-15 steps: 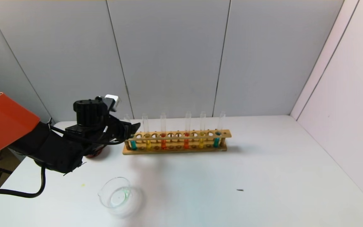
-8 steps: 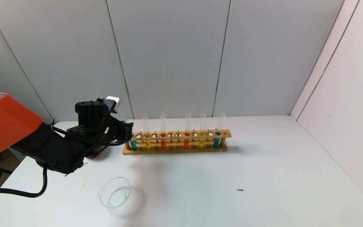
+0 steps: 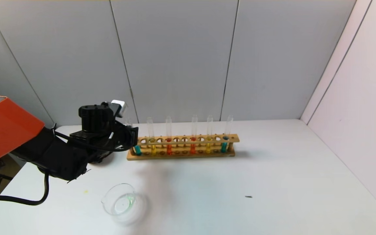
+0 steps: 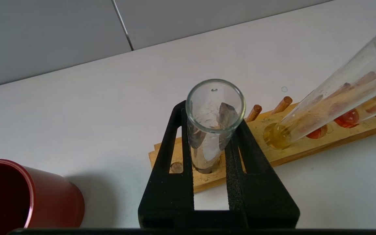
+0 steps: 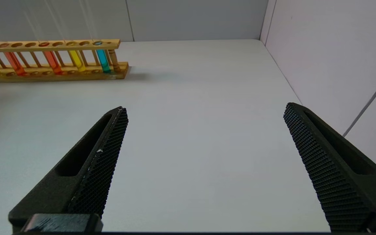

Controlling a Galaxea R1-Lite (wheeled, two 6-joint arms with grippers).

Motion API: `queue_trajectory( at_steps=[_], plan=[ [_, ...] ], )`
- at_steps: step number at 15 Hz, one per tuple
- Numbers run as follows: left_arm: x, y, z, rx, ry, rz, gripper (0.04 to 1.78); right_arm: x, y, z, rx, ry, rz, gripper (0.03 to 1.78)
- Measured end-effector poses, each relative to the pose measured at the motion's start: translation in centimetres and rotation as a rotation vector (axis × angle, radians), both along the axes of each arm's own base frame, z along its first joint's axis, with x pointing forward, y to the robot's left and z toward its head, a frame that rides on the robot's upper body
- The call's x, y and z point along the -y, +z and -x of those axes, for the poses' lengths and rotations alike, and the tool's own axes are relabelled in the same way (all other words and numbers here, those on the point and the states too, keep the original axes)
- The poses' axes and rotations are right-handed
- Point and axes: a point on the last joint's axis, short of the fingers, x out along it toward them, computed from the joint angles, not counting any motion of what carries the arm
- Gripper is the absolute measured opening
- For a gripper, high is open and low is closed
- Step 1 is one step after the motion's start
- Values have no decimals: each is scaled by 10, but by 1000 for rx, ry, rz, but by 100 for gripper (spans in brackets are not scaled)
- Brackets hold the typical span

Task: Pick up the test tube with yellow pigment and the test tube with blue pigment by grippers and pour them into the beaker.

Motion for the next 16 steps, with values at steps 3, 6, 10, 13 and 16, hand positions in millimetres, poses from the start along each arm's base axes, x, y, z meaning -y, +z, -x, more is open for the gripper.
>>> queue_trajectory(
  at_steps=[3, 6, 10, 13, 16],
  plan=[
    [0, 5, 0, 12, -1, 3, 32, 0, 0, 0, 0, 0, 0, 174],
    [2, 10, -1, 25, -2, 5, 32, 0, 0, 0, 0, 0, 0, 174],
    [5, 20, -2, 29, -8, 0, 32, 0, 0, 0, 0, 0, 0, 174],
    [6, 29, -1, 43, 7, -9, 32, 0, 0, 0, 0, 0, 0, 174],
    [6, 40, -1, 53, 8, -9, 32, 0, 0, 0, 0, 0, 0, 174]
  ],
)
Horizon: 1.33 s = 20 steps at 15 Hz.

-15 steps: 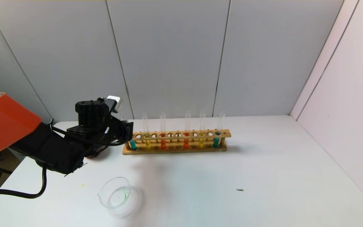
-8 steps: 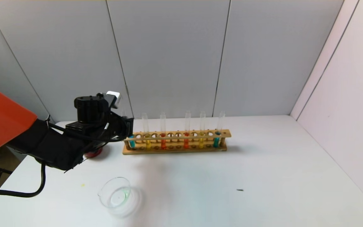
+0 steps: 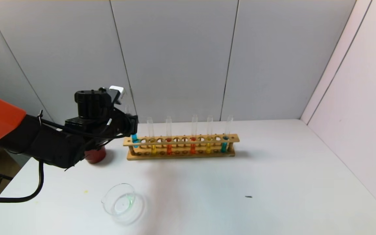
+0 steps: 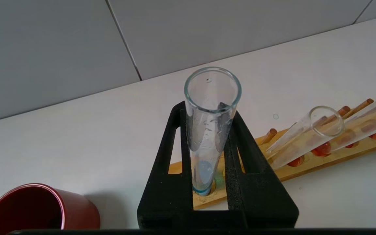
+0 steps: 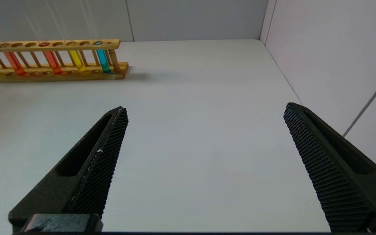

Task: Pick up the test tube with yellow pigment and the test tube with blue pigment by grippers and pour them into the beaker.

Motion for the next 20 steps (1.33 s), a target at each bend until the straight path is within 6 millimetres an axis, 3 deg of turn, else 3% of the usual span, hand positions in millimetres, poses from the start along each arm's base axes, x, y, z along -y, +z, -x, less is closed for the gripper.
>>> queue_trajectory(
  at_steps=[13, 16, 20],
  plan=[
    [-2, 61, 15, 49, 2, 8, 32, 0, 0, 0, 0, -1, 0, 174],
    [-7, 73, 34, 9, 0, -42, 32, 0, 0, 0, 0, 0, 0, 174],
    [-20, 87, 79, -58, -14, -183, 32, 0, 0, 0, 0, 0, 0, 174]
  ],
)
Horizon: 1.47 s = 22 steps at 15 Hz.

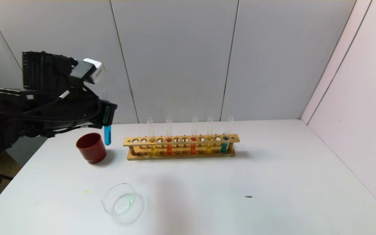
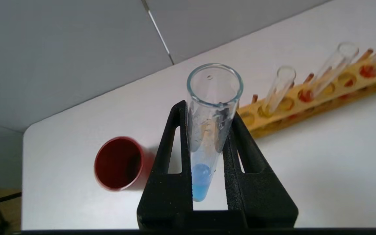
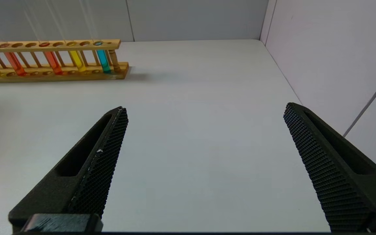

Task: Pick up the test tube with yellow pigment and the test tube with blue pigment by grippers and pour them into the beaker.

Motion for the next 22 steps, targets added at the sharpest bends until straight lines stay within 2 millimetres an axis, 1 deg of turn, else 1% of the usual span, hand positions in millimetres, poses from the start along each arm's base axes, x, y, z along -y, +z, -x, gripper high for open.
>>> queue_trajectory(
  at_steps=[3, 5, 7, 9, 12, 14, 17, 22],
  plan=[
    [-15, -1, 32, -62, 13, -101, 32, 0, 0, 0, 0, 0, 0, 174],
    [-22, -7, 49, -89, 1, -165, 32, 0, 0, 0, 0, 0, 0, 174],
    [-26, -17, 62, -140, -20, -248, 32, 0, 0, 0, 0, 0, 0, 174],
    [-29, -26, 71, -217, -26, -291, 32, 0, 0, 0, 0, 0, 0, 174],
    [-30, -38, 77, -331, -50, -364, 32, 0, 0, 0, 0, 0, 0, 174],
    [-28, -47, 76, -380, -34, -426, 32, 0, 0, 0, 0, 0, 0, 174],
    [-18, -65, 76, -438, -22, -550, 32, 0, 0, 0, 0, 0, 0, 174],
    [-6, -83, 69, -500, -45, -616, 32, 0, 0, 0, 0, -1, 0, 174]
  ],
)
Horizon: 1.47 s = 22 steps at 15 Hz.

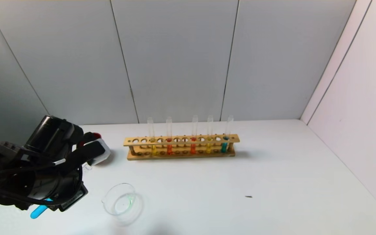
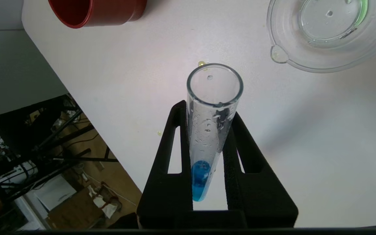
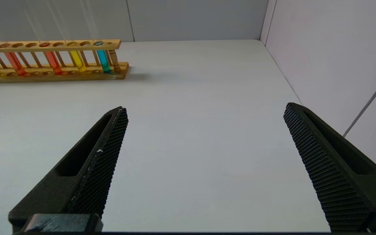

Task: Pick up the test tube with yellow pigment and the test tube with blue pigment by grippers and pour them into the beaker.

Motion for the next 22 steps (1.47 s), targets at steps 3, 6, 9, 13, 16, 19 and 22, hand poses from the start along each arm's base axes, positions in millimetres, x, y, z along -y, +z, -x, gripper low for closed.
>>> queue_trajectory(
  at_steps=[3, 6, 9, 13, 16, 19, 22],
  plan=[
    [5, -10, -3, -39, -16, -17, 32, 0, 0, 0, 0, 0, 0, 174],
    [11, -20, -5, -79, -33, -34, 32, 0, 0, 0, 0, 1, 0, 174],
    [20, -32, -6, -112, -40, -96, 32, 0, 0, 0, 0, 1, 0, 174],
    [25, -47, -6, -160, -55, -135, 32, 0, 0, 0, 0, 0, 0, 174],
    [28, -53, -8, -175, -64, -143, 32, 0, 0, 0, 0, 0, 0, 174],
    [31, -61, -12, -204, -74, -160, 32, 0, 0, 0, 0, 0, 0, 174],
    [35, -69, -14, -237, -91, -180, 32, 0, 0, 0, 0, 1, 0, 174]
  ],
)
